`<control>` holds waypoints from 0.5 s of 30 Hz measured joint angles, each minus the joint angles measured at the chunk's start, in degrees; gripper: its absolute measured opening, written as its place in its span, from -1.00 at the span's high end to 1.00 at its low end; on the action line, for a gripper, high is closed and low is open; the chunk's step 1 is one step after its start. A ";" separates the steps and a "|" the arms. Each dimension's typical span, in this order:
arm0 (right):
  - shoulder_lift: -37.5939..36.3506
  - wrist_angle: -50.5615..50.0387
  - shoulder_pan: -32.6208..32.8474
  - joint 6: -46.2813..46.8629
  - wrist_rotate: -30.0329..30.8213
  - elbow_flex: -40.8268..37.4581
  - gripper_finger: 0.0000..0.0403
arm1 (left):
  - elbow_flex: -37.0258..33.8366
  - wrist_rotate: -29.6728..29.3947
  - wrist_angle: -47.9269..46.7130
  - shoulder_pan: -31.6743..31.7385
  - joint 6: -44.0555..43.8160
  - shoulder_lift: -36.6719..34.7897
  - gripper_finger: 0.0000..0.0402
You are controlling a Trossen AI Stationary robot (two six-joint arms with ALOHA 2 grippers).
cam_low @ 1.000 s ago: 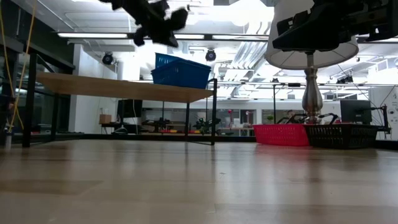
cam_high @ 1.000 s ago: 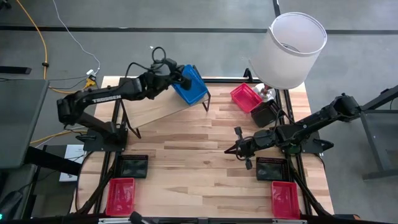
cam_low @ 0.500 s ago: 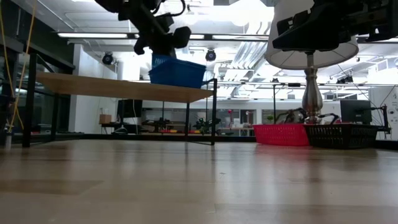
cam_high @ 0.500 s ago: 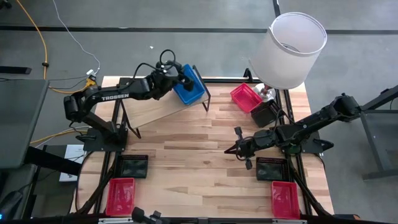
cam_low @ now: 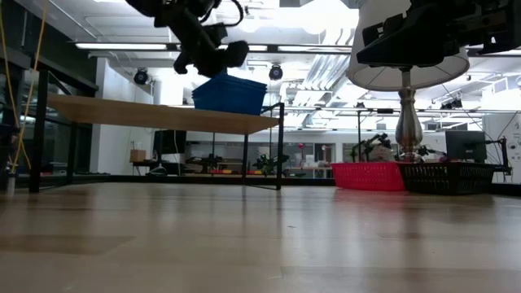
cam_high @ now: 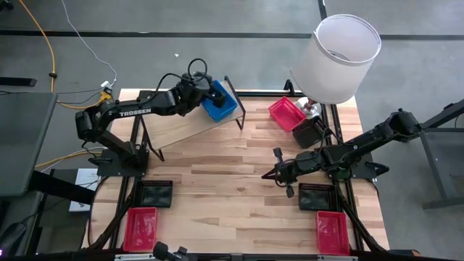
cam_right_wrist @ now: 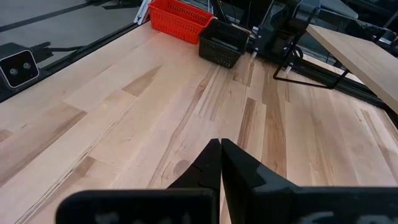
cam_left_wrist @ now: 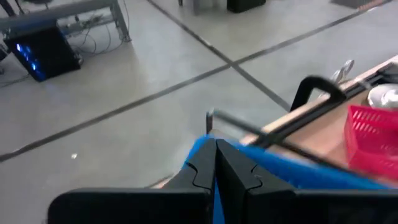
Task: Stack baskets on shelf by color
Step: Stack the blue bin on top of the other blue bin on the shelf
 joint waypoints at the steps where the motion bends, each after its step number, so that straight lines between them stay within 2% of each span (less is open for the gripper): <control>1: 0.00 -0.02 0.01 0.00 0.00 0.00 1.00 | 0.61 -0.02 -0.10 -0.18 0.27 -0.39 1.00; 9: 0.02 0.00 -0.01 0.05 0.00 0.00 1.00 | 5.13 -0.74 -1.37 -2.79 1.66 -2.52 1.00; 15: 0.01 -0.04 -0.01 0.44 0.00 0.00 1.00 | 5.13 1.87 -12.41 -5.29 2.64 -2.52 1.00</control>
